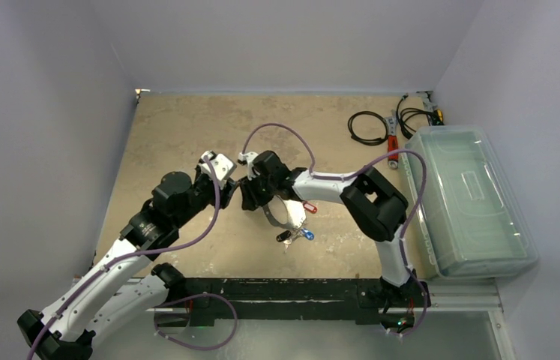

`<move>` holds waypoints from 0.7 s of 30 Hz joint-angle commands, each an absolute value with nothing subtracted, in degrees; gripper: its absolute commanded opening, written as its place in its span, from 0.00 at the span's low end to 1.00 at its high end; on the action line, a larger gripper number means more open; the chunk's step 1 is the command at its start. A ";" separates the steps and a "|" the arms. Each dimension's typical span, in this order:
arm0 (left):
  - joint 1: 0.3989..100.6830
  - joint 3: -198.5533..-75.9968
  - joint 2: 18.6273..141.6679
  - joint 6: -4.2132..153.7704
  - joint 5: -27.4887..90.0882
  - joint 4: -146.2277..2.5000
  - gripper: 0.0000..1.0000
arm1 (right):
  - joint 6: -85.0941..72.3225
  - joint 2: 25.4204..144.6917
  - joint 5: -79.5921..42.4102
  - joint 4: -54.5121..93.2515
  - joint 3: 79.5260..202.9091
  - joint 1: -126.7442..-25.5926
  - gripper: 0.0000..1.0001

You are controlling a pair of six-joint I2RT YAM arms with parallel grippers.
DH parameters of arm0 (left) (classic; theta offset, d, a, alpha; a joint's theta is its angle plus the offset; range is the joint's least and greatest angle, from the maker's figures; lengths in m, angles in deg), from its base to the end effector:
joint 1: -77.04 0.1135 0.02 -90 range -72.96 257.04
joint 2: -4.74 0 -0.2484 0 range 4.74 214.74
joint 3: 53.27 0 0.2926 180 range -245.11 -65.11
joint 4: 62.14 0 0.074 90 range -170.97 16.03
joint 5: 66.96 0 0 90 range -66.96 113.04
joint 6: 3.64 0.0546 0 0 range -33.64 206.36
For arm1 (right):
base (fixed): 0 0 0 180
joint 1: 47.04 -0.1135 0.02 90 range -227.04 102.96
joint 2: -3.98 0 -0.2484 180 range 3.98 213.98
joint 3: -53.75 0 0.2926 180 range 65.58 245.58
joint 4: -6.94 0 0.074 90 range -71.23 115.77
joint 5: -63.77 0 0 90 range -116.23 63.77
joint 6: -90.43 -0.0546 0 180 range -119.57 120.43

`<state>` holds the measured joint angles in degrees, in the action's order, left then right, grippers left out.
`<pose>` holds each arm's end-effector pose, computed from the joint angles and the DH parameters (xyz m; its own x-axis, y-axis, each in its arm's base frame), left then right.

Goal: Put the keys on the keyring

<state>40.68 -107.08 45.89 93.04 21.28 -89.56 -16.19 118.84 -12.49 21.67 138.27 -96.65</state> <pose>0.1965 -0.1426 0.3083 -0.1376 0.2457 -0.9595 0.5887 0.7994 0.1203 0.2925 0.3638 0.1011 -0.6823 -0.3732 -0.6286 -0.6819 0.6350 0.3631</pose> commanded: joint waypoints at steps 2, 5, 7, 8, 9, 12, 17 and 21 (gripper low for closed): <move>41.25 -106.88 44.59 93.78 21.28 -89.00 0.49 | -17.54 125.26 -6.90 18.96 149.32 -96.83 0.46; 41.18 -106.95 44.55 93.78 21.45 -88.91 0.49 | -17.81 129.22 -5.86 18.45 155.96 -96.13 0.46; 41.23 -106.94 44.71 93.74 21.46 -88.96 0.49 | -17.37 129.76 -6.51 21.29 159.65 -95.77 0.46; 41.19 -106.95 44.73 93.70 21.48 -89.06 0.49 | -16.97 129.01 -7.06 21.96 160.38 -95.76 0.47; 41.18 -107.02 44.73 93.67 21.54 -89.19 0.49 | -16.63 127.80 -7.78 21.95 160.34 -95.77 0.48; 41.19 -106.99 43.96 93.65 21.33 -89.22 0.49 | -14.02 121.96 -11.20 20.96 157.10 -96.05 0.56; 41.27 -106.72 42.90 92.81 17.98 -88.85 0.72 | -12.98 107.74 -16.84 15.22 144.97 -96.76 0.87; 41.27 -106.28 42.17 90.61 15.23 -87.39 0.91 | -13.23 93.91 -24.00 12.59 136.23 -96.86 0.99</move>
